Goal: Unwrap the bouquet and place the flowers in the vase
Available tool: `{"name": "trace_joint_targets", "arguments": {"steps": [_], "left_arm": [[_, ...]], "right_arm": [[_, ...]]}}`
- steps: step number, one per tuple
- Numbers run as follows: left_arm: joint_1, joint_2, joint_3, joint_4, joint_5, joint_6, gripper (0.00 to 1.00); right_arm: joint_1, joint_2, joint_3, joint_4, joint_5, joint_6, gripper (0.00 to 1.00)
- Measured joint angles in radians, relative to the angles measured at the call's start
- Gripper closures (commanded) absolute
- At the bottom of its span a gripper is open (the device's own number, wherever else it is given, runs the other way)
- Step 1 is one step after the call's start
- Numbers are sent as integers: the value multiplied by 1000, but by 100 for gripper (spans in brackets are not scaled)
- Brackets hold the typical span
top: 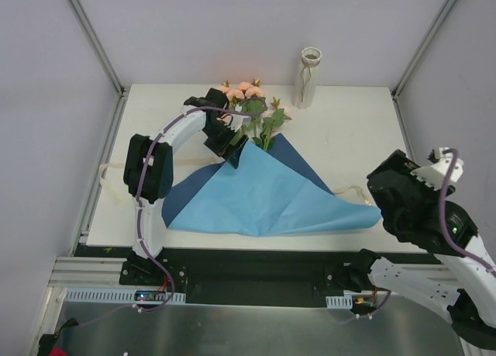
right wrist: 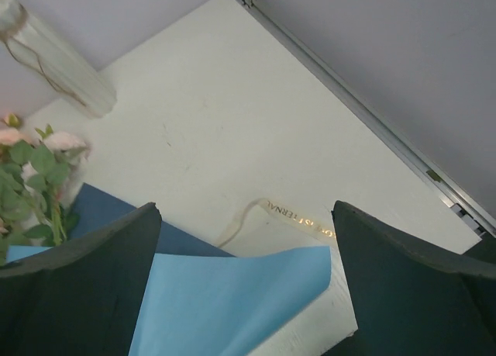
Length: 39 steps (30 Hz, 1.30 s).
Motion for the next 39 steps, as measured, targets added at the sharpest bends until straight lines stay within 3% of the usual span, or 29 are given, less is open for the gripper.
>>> {"name": "trace_joint_targets", "arguments": {"steps": [5, 8, 12, 13, 16, 17, 20, 32, 39], "left_arm": [[1, 120, 98, 6, 1, -6, 6], [1, 172, 143, 9, 1, -12, 19], [1, 194, 151, 11, 15, -16, 46], [1, 194, 151, 10, 24, -16, 58], [1, 188, 131, 18, 45, -11, 76], [1, 183, 118, 21, 47, -10, 86], [1, 161, 75, 15, 51, -5, 100], [-11, -79, 42, -23, 79, 0, 100], [-131, -354, 39, -166, 103, 33, 99]], "right_arm": [[0, 0, -100, 126, -66, -153, 4], [0, 8, -105, 188, -90, -211, 4], [0, 15, -113, 251, -113, -258, 4], [0, 16, -115, 261, -117, -266, 3], [0, 17, -117, 285, -129, -283, 3], [0, 17, -117, 293, -132, -287, 3], [0, 17, -117, 310, -142, -292, 3], [-24, 70, -117, 368, -209, -335, 1], [-320, 397, 23, 518, -520, -471, 1]]}}
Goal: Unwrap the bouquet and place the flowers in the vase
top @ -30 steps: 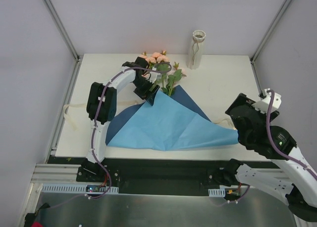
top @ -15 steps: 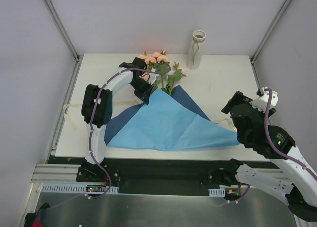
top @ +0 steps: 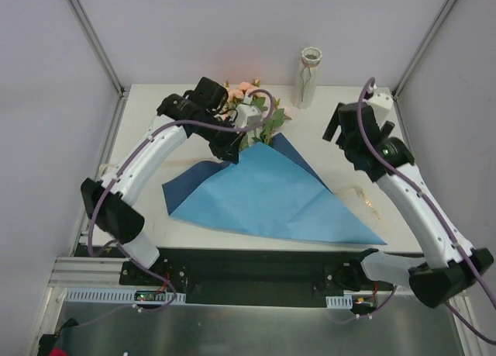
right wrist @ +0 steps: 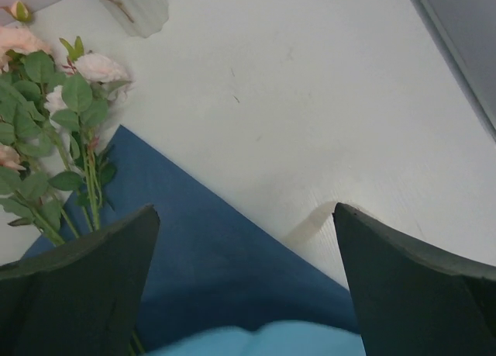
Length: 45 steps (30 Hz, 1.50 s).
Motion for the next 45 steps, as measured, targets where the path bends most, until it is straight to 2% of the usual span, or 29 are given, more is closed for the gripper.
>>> {"name": "trace_joint_targets", "arguments": {"steps": [7, 14, 15, 17, 18, 22, 23, 25, 30, 35, 42, 45], "left_arm": [[-221, -290, -127, -180, 13, 79, 99], [-501, -374, -171, -288, -2, 157, 86], [-541, -383, -173, -291, -6, 171, 77], [-609, -403, -174, -298, -14, 200, 71], [-636, -416, -177, -300, -20, 209, 60], [-753, -478, -204, -309, -50, 241, 43], [-777, -491, -209, -314, -60, 245, 35], [-807, -515, -220, -315, -80, 258, 1], [-818, -584, -284, -319, -216, 318, 1], [-786, -620, -307, -300, -422, 356, 1], [-507, -604, -309, -138, -442, 370, 1], [-483, -597, -337, -95, -438, 370, 1]], "right_arm": [[-169, 294, 230, 109, -263, -108, 1], [-286, 489, 500, 151, -426, -140, 1], [-295, 518, 537, 153, -440, -142, 1], [-310, 577, 602, 156, -463, -144, 1], [-317, 612, 638, 158, -477, -145, 1], [-349, 761, 745, 188, -547, -144, 4], [-359, 797, 762, 199, -565, -143, 4], [-377, 861, 794, 214, -592, -140, 5], [-416, 1026, 926, 260, -652, -115, 7], [-442, 1078, 934, 366, -729, -78, 7], [-447, 1086, 933, 513, -814, -37, 9], [-447, 1112, 959, 544, -830, -23, 12]]}}
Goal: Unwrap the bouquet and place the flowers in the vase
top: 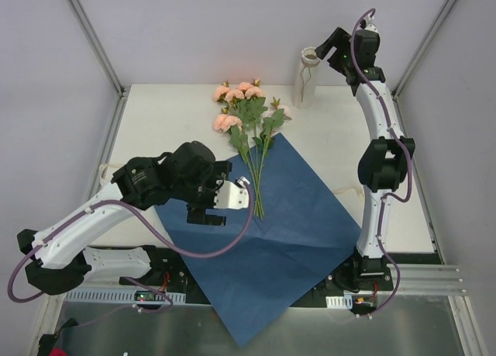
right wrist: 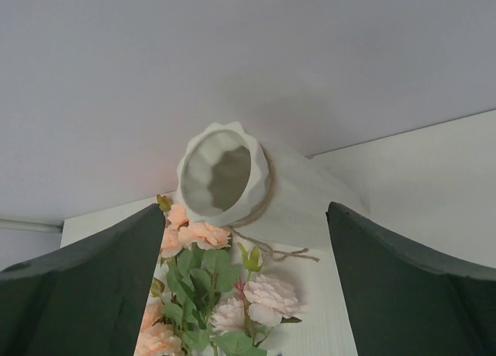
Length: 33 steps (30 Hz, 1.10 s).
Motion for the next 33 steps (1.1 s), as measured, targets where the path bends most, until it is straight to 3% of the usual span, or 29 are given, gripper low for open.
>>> {"name": "trace_joint_targets", "arguments": {"steps": [8, 18, 29, 33], "left_arm": [[41, -18, -128, 108, 5, -37, 1], [72, -26, -136, 169, -1, -75, 1], [72, -24, -148, 192, 0, -84, 1], [72, -24, -155, 194, -1, -86, 1]], "right_arm": [[0, 118, 48, 34, -6, 27, 15], [0, 129, 48, 73, -10, 27, 22], [2, 140, 58, 80, 1, 44, 19], [2, 151, 69, 85, 5, 55, 24]]}}
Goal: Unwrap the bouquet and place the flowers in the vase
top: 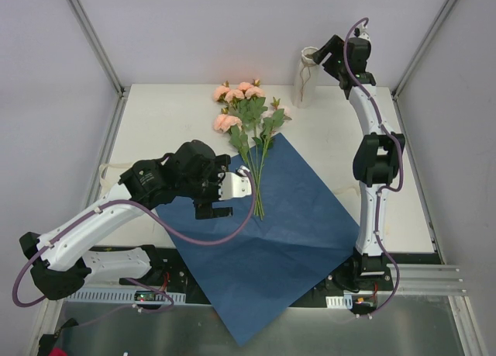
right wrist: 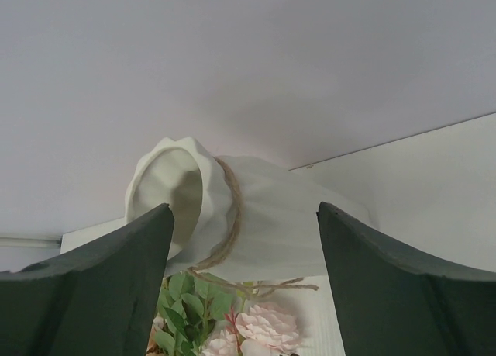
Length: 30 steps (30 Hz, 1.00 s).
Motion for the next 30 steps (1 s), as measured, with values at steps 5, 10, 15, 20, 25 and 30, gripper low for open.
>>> {"name": "trace_joint_targets", "arguments": {"steps": [5, 10, 15, 20, 25, 30], "left_arm": [[0, 0, -4, 0, 0, 0, 1], [0, 0, -4, 1, 0, -1, 1], [0, 0, -4, 1, 3, -13, 1], [0, 0, -3, 1, 15, -22, 1], [0, 0, -3, 1, 22, -23, 1], [0, 4, 5, 3, 24, -25, 1]], "right_arm": [[2, 4, 0, 14, 0, 14, 39], [12, -33, -61, 50, 8, 9, 52], [23, -148, -217, 61, 31, -18, 71], [26, -217, -304, 61, 51, -43, 88], [22, -262, -363, 45, 74, -82, 99], [23, -299, -403, 13, 105, -114, 99]]}}
